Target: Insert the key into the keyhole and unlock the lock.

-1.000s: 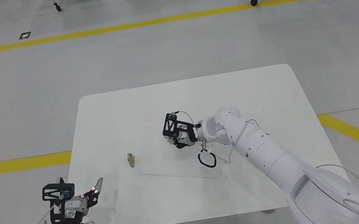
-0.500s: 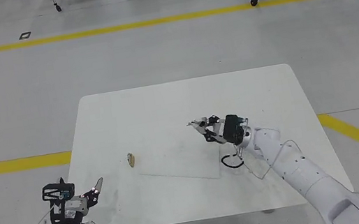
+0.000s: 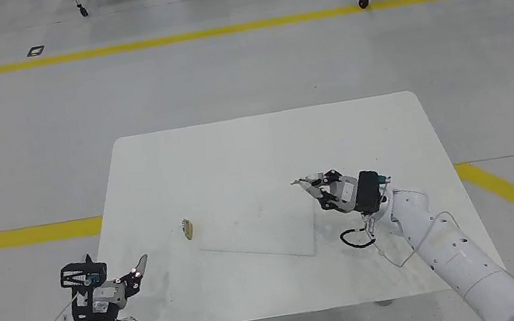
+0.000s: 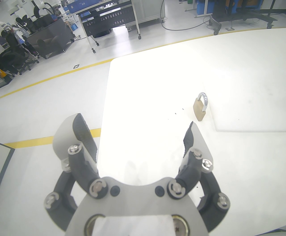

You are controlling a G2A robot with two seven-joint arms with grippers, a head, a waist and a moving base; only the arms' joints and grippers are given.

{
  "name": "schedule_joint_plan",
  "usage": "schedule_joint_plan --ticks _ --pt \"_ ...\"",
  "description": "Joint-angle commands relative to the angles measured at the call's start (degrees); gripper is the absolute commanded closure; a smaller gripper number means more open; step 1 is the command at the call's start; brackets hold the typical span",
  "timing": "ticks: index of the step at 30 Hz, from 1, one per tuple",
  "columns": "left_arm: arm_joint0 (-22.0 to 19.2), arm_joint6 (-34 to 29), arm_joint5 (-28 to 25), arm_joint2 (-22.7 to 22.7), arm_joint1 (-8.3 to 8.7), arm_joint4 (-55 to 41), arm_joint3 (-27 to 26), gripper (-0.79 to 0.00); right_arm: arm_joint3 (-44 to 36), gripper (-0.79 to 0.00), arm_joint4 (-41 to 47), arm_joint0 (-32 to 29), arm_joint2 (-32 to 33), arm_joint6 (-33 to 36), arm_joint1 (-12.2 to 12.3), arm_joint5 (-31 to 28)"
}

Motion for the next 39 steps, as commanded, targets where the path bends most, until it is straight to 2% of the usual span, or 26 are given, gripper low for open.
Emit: schedule_joint_plan --ticks 1,2,3,5,7,9,12,16,18,22,23,25,39 --pt "0.5 1.2 5.0 -0.4 0.03 7.1 -0.8 -0.785 0.0 0.0 0.0 0.0 0.0 0.0 0.0 0.0" --pt "1.2 1.8 8.1 0.1 -0.15 8.9 -1.8 -0.785 0.0 0.0 0.0 0.0 0.0 0.0 0.0 0.0" --pt "2.0 2.4 8.7 0.8 -0.33 8.3 -3.1 -0.785 0.0 0.0 0.0 0.0 0.0 0.0 0.0 0.0" --pt "3.0 3.3 6.8 0.2 -0.47 4.2 -5.1 -0.785 0.0 0.0 0.0 0.0 0.0 0.0 0.0 0.0" --pt "3.4 2.9 1.8 -1.2 -0.38 -0.9 -6.2 -0.785 0.0 0.0 0.0 0.0 0.0 0.0 0.0 0.0" --pt "2.9 2.2 -0.6 -2.6 -0.24 -2.1 -6.8 -0.785 0.0 0.0 0.0 0.0 0.0 0.0 0.0 0.0" --pt "2.1 1.6 -6.8 -2.6 -0.09 -5.0 -8.1 -0.785 0.0 0.0 0.0 0.0 0.0 0.0 0.0 0.0" --pt "-0.8 -0.9 -18.8 -2.3 0.31 -11.2 -8.9 -0.785 0.0 0.0 0.0 0.0 0.0 0.0 0.0 0.0" --pt "-3.0 -1.9 -22.2 -1.4 0.49 -10.5 -9.0 -0.785 0.0 0.0 0.0 0.0 0.0 0.0 0.0 0.0" --pt "-8.0 -3.9 -21.8 3.8 0.21 -7.6 -8.4 -0.785 0.0 0.0 0.0 0.0 0.0 0.0 0.0 0.0" --pt "-9.2 -4.5 -20.1 5.5 -0.03 -8.0 -7.8 -0.785 0.0 0.0 0.0 0.0 0.0 0.0 0.0 0.0" --pt "-10.7 -7.0 -21.0 8.2 -0.26 -9.8 -7.5 -0.785 0.0 0.0 0.0 0.0 0.0 0.0 0.0 0.0" --pt "-10.7 -7.0 -21.0 8.2 -0.26 -9.8 -7.5 -0.785 0.0 0.0 0.0 0.0 0.0 0.0 0.0 0.0"
